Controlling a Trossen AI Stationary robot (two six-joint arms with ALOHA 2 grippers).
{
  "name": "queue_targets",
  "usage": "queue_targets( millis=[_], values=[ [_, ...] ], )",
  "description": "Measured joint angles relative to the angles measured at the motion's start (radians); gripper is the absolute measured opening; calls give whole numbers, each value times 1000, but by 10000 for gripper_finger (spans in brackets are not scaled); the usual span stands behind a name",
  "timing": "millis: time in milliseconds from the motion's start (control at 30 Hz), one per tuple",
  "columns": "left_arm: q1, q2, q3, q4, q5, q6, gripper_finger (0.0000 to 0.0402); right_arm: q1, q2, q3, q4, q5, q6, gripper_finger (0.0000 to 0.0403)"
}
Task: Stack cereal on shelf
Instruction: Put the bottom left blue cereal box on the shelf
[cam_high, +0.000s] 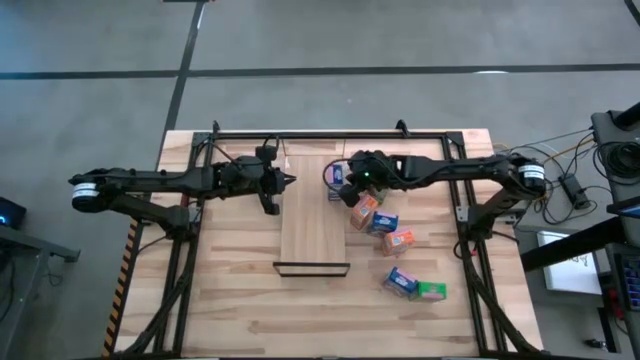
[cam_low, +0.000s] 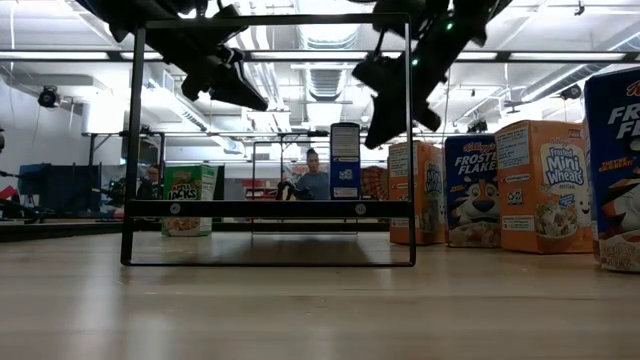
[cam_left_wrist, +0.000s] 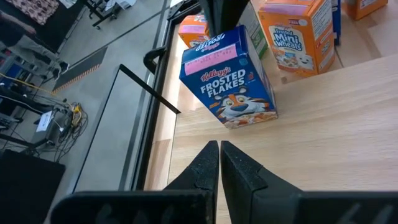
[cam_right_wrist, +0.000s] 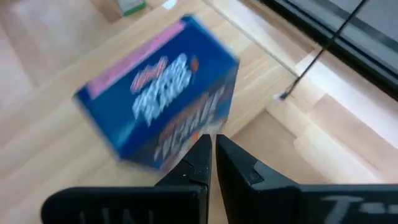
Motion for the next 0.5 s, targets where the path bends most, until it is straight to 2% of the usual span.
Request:
queue_targets(
  millis=[67,233,367,500],
  values=[
    [0,0,0,0,0,0,0,19,-21,1,-20,-12,1,12],
    [0,0,0,-1,0,0,0,61,-77,-25,-21,-158,-11,12],
    [0,0,0,-1,0,0,0,92,-81,-50,8,-171,-15,12],
    [0,0,0,-1,0,0,0,103,-52,-97,125,-159,-51,12]
  ],
)
